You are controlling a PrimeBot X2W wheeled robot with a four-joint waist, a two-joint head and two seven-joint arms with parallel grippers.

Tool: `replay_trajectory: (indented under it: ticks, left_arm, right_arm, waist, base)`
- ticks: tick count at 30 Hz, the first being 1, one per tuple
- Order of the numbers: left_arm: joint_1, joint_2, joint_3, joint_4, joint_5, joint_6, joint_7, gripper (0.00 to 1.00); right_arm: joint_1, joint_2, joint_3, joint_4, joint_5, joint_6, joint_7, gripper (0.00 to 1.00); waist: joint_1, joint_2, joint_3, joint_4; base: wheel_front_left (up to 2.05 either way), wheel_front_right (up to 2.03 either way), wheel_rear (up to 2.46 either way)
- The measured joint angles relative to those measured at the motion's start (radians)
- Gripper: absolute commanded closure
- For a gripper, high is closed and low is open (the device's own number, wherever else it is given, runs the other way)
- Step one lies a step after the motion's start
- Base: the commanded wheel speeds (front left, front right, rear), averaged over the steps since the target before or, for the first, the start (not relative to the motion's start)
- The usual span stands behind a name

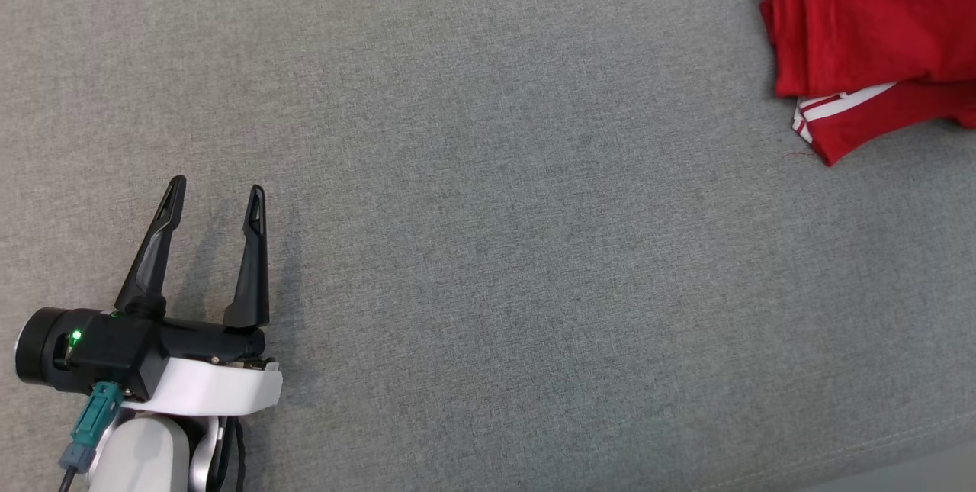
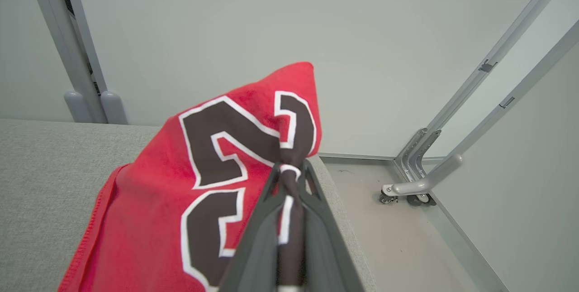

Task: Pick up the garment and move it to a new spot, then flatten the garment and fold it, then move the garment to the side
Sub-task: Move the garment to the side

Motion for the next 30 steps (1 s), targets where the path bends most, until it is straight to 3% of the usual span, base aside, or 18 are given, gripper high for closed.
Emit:
replay_trajectory:
  ticks: [6, 7, 9, 20, 30]
  left_arm:
    - [0.003, 0.004, 0.000, -0.007, 0.000, 0.009, 0.000, 0.00]
    - [0.004, 0.005, 0.000, -0.007, 0.000, 0.009, 0.000, 0.00]
    - [0.005, 0.006, 0.000, -0.007, 0.000, 0.010, 0.000, 0.00]
    - [0.016, 0.008, 0.007, 0.003, -0.020, 0.023, 0.000, 0.00]
    - [0.069, -0.012, 0.035, 0.033, -0.058, 0.026, 0.000, 0.00]
  right_arm:
    - [-0.019, 0.018, 0.024, 0.009, 0.004, 0.000, -0.015, 1.00]
    - [-0.019, 0.019, 0.025, 0.016, 0.006, 0.000, -0.019, 0.83]
    - [-0.019, 0.018, 0.030, 0.026, 0.001, 0.000, -0.026, 0.00]
    - [-0.025, 0.026, 0.041, 0.049, -0.016, 0.000, -0.038, 0.00]
    - [0.116, 0.037, -0.094, -0.180, -0.084, 0.000, -0.043, 0.00]
  waist:
    - [0.0000, 0.0000, 0.012, -0.005]
    - [0.0000, 0.0000, 0.013, -0.006]
    - [0.0000, 0.0000, 0.013, -0.007]
    - [0.0000, 0.0000, -0.009, -0.005]
    - [0.0000, 0.0000, -0.135, 0.034]
  base:
    - [0.00, 0.00, 0.00]
    - [0.00, 0.00, 0.00]
    - [0.00, 0.00, 0.00]
    - [0.00, 0.00, 0.00]
    - [0.00, 0.00, 0.00]
